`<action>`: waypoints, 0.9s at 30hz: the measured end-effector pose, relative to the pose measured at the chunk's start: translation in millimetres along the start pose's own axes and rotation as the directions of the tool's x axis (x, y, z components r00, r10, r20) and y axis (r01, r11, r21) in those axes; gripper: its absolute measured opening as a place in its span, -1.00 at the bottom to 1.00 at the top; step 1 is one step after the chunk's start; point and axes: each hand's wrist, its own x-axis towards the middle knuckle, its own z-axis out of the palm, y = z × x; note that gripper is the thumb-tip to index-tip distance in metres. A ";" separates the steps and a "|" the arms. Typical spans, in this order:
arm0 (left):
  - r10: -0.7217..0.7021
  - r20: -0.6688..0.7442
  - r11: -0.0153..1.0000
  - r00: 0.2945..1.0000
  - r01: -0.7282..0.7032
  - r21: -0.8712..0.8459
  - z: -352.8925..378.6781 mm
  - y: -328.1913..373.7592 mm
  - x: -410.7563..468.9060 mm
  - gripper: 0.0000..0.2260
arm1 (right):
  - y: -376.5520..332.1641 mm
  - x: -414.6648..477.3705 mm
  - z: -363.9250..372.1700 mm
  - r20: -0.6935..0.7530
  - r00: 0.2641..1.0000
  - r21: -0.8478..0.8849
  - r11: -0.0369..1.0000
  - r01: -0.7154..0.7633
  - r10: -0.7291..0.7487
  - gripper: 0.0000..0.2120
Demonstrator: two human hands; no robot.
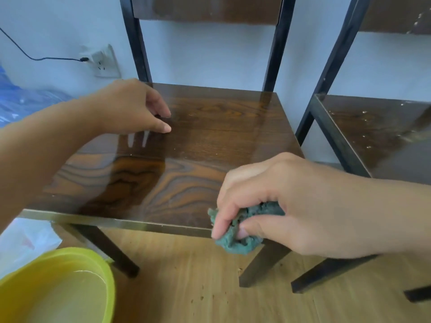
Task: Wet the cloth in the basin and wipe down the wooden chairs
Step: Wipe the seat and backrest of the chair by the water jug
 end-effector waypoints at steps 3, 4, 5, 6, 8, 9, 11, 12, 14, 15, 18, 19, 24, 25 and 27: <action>0.027 -0.050 0.997 0.998 -0.030 -0.072 5.4 14.5 -7.7 -0.84 | -6.2 -22.1 -17.6 0.129 0.992 0.006 1.000 0.010 -0.010 -0.78; 0.029 -0.069 0.994 0.997 -0.036 -0.107 8.9 20.6 -10.8 -0.85 | -4.7 -26.4 -28.4 0.103 0.995 0.039 0.999 -0.015 0.011 -0.78; 0.032 -0.086 0.990 0.996 -0.044 -0.131 12.9 27.2 -14.6 -0.85 | -0.5 -27.6 -40.2 0.025 0.999 0.077 0.996 -0.044 0.042 -0.78; 0.040 -0.101 0.989 0.994 -0.054 -0.138 16.8 34.1 -18.6 -0.85 | 7.1 -25.3 -51.7 -0.083 0.994 0.096 0.993 -0.069 0.077 -0.77; 0.055 -0.118 0.990 0.991 -0.070 -0.120 21.7 46.0 -26.0 -0.86 | 26.7 -8.9 -64.1 -0.279 0.944 0.038 0.984 -0.172 0.176 -0.76; 0.055 -0.122 0.992 0.991 -0.068 -0.108 21.5 50.0 -28.9 -0.87 | 34.2 3.3 -64.0 -0.321 0.920 -0.001 0.971 -0.238 0.225 -0.77; 0.044 -0.122 0.994 0.992 -0.056 -0.094 18.5 55.1 -34.3 -0.87 | 46.8 25.1 -53.2 -0.322 0.904 -0.052 0.948 -0.314 0.282 -0.78; 0.039 -0.122 0.995 0.992 -0.051 -0.091 16.1 57.0 -36.8 -0.88 | 51.2 31.7 -45.4 -0.307 0.906 -0.076 0.942 -0.328 0.291 -0.78; 0.035 -0.119 0.995 0.992 -0.046 -0.093 10.9 60.2 -43.5 -0.88 | 52.9 33.5 -31.2 -0.297 0.912 -0.099 0.941 -0.324 0.283 -0.76; 0.037 -0.118 0.994 0.992 -0.049 -0.093 8.6 61.3 -47.9 -0.88 | 51.0 29.7 -26.3 -0.302 0.914 -0.095 0.945 -0.312 0.272 -0.76; 0.049 -0.117 0.995 0.992 -0.058 -0.079 2.0 61.0 -61.0 -0.89 | 37.4 5.7 -15.8 -0.288 0.924 -0.065 0.958 -0.281 0.251 -0.74; 0.048 -0.116 0.995 0.992 -0.057 -0.078 0.2 60.8 -64.8 -0.90 | 31.8 -5.9 -11.9 -0.268 0.929 -0.053 0.959 -0.278 0.254 -0.73; 0.068 -0.062 0.993 0.996 -0.073 -0.094 -0.1 62.2 -79.7 -0.91 | 0.9 -59.4 -10.8 -0.042 0.965 -0.014 0.966 -0.259 0.258 -0.74; 0.080 -0.044 0.991 0.996 -0.084 -0.101 0.5 63.3 -82.4 -0.91 | -2.7 -65.2 -18.2 0.032 0.960 0.007 0.961 -0.277 0.276 -0.74; 0.095 -0.019 0.990 0.995 -0.096 -0.106 1.6 66.1 -87.1 -0.91 | -4.8 -69.2 -36.9 0.098 0.952 0.057 0.954 -0.295 0.289 -0.74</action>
